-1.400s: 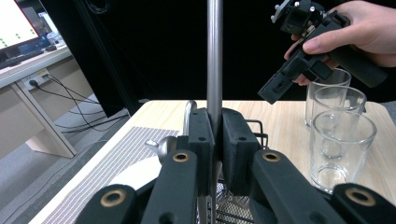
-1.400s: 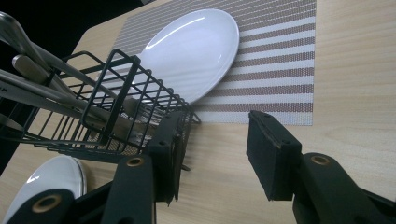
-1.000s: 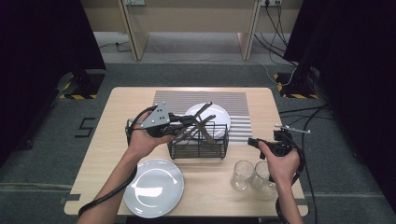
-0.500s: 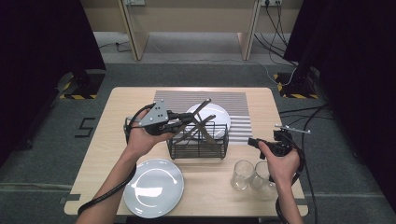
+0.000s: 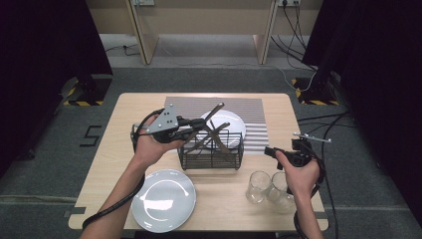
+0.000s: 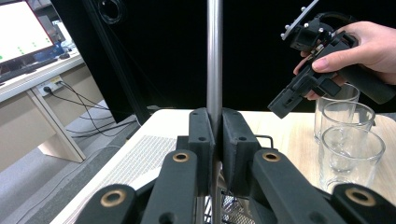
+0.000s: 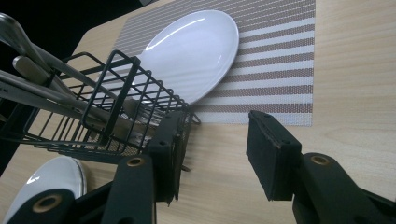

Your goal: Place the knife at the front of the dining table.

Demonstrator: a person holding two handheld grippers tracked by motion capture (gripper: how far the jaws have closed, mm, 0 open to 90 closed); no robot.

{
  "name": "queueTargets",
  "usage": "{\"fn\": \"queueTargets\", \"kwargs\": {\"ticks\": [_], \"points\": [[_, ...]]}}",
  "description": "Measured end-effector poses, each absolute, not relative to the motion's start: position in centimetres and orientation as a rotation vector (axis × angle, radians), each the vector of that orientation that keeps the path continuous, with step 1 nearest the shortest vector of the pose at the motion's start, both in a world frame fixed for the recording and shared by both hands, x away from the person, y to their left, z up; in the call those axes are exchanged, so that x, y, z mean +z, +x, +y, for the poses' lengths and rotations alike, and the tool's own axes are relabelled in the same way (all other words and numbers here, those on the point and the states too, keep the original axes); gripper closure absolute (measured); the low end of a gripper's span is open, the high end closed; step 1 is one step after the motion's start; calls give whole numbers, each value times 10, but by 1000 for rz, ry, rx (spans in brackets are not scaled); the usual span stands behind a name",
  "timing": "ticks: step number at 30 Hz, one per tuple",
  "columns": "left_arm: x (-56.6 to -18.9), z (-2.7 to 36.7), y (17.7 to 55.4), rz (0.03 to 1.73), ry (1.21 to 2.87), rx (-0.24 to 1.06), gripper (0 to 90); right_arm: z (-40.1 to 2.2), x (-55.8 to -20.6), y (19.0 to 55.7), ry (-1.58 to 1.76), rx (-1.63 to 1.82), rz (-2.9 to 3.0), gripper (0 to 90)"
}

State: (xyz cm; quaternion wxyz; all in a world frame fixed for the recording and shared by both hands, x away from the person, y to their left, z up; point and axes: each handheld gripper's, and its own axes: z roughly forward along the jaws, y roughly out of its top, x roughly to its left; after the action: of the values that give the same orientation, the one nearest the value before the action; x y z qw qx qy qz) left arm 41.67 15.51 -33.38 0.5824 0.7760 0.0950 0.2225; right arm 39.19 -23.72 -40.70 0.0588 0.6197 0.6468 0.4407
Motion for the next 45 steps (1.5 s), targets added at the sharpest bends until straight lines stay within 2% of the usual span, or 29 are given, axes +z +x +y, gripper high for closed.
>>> {"fn": "queueTargets", "kwargs": {"ticks": [45], "points": [[-315,159,417,228,1768,539,831,-237,-407,392,1876,1332,1955,562]]}}
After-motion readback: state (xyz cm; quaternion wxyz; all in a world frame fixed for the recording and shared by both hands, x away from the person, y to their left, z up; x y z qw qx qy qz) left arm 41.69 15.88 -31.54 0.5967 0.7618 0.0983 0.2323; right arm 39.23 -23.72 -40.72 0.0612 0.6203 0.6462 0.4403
